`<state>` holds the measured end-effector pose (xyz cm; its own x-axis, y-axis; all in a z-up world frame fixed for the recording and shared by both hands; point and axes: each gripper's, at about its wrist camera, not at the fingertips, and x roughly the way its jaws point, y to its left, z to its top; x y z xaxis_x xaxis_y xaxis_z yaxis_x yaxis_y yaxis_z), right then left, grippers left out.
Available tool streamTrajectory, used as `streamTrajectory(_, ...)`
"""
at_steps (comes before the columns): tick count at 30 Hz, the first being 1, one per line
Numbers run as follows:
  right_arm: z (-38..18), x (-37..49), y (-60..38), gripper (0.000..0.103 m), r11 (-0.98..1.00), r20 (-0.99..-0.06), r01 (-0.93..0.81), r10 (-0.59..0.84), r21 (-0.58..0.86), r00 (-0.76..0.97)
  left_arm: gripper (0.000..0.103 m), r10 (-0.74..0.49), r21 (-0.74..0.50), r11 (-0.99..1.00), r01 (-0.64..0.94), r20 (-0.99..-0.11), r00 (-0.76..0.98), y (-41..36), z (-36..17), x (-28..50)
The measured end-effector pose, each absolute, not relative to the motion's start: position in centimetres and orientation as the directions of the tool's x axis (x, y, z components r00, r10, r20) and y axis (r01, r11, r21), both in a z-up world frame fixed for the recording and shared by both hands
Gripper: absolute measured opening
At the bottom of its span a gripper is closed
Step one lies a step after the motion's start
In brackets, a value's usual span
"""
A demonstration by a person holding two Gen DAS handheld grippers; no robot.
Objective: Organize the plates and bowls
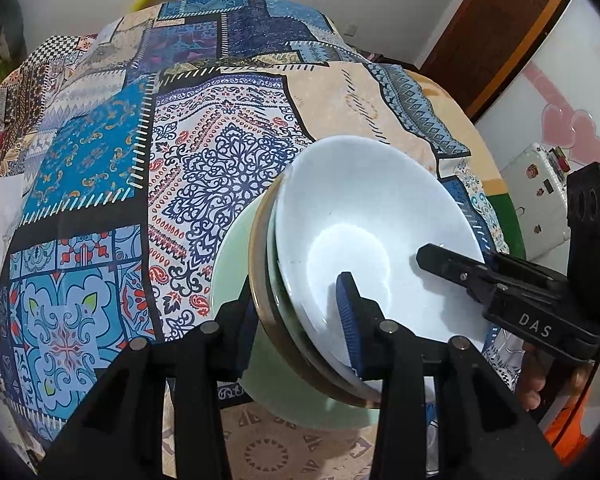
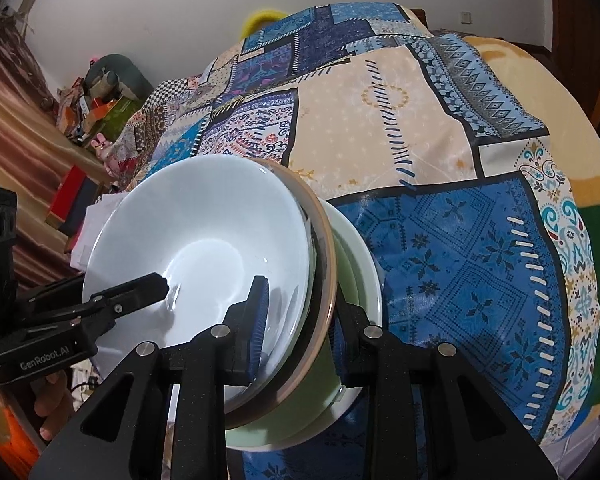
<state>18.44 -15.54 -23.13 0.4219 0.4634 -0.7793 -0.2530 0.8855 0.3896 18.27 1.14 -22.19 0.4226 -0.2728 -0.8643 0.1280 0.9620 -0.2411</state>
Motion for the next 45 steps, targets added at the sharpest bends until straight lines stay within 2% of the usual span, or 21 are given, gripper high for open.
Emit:
streamTrajectory(4,-22.3,18.1,-15.3,0.030,0.904,-0.785,-0.261,0.425,0.340,0.450,0.039,-0.273,-0.249,0.962,0.113,-0.865,0.421,1.4,-22.2,18.2)
streamTrajectory(7,-21.4,17.7,-15.9,0.043,0.909,-0.775,-0.250,0.415,0.332,0.477,0.043,-0.252,-0.232,0.968,0.100,-0.866,0.432,1.4,-21.7,17.9)
streamTrajectory(8,-21.0,17.4,-16.2,0.045,0.914,-0.770,-0.246,0.405,0.324,0.492,0.044,-0.244,-0.224,0.970,0.098,-0.864,0.440,1.4,-21.4,17.6)
streamTrajectory(13,-18.4,16.1,-16.9,0.045,0.916,-0.738,-0.262,0.401,0.305,0.542,0.053,-0.227,-0.204,0.974,0.102,-0.826,0.515,1.6,-18.4,15.6)
streamTrajectory(19,-13.4,13.0,-16.9,0.045,0.902,-0.647,-0.323,0.430,0.285,0.630,0.058,-0.219,-0.201,0.974,0.103,-0.730,0.647,2.2,-12.5,12.1)
streamTrajectory(24,-8.9,9.7,-16.8,0.045,0.892,-0.538,-0.376,0.451,0.249,0.712,0.059,-0.202,-0.180,0.977,0.114,-0.616,0.761,2.1,-7.3,8.2)
streamTrajectory(26,-7.4,8.4,-16.9,0.045,0.888,-0.491,-0.392,0.460,0.241,0.740,0.062,-0.189,-0.160,0.980,0.119,-0.560,0.807,1.9,-5.4,6.3)
streamTrajectory(28,-6.2,7.3,-17.1,0.045,0.883,-0.449,-0.406,0.470,0.236,0.760,0.069,-0.177,-0.143,0.982,0.120,-0.508,0.843,1.7,-3.9,4.6)
streamTrajectory(30,-5.1,6.4,-17.3,0.046,0.877,-0.412,-0.420,0.480,0.234,0.774,0.071,-0.167,-0.128,0.984,0.121,-0.455,0.875,1.5,-2.5,3.0)
streamTrajectory(32,-4.3,5.7,-17.4,0.055,0.874,-0.377,-0.429,0.485,0.229,0.789,0.072,-0.157,-0.113,0.986,0.120,-0.420,0.894,1.3,-1.6,1.9)
streamTrajectory(34,-3.6,4.8,-17.5,0.060,0.873,-0.340,-0.436,0.486,0.218,0.805,0.086,-0.152,-0.105,0.987,0.120,-0.379,0.913,1.2,-0.7,0.7)
streamTrajectory(36,-3.0,4.1,-17.5,0.060,0.872,-0.314,-0.446,0.489,0.204,0.814,0.092,-0.138,-0.095,0.989,0.113,-0.338,0.931,1.1,-0.2,-0.4)
streamTrajectory(40,-2.5,3.2,-17.4,0.076,0.876,-0.271,-0.447,0.482,0.180,0.834,0.098,-0.110,-0.063,0.993,0.096,-0.284,0.952,0.6,0.5,-1.6)
streamTrajectory(45,-2.2,3.1,-17.1,0.086,0.876,-0.247,-0.456,0.483,0.159,0.840,0.102,-0.097,-0.061,0.995,0.085,-0.250,0.963,0.5,0.7,-2.5)
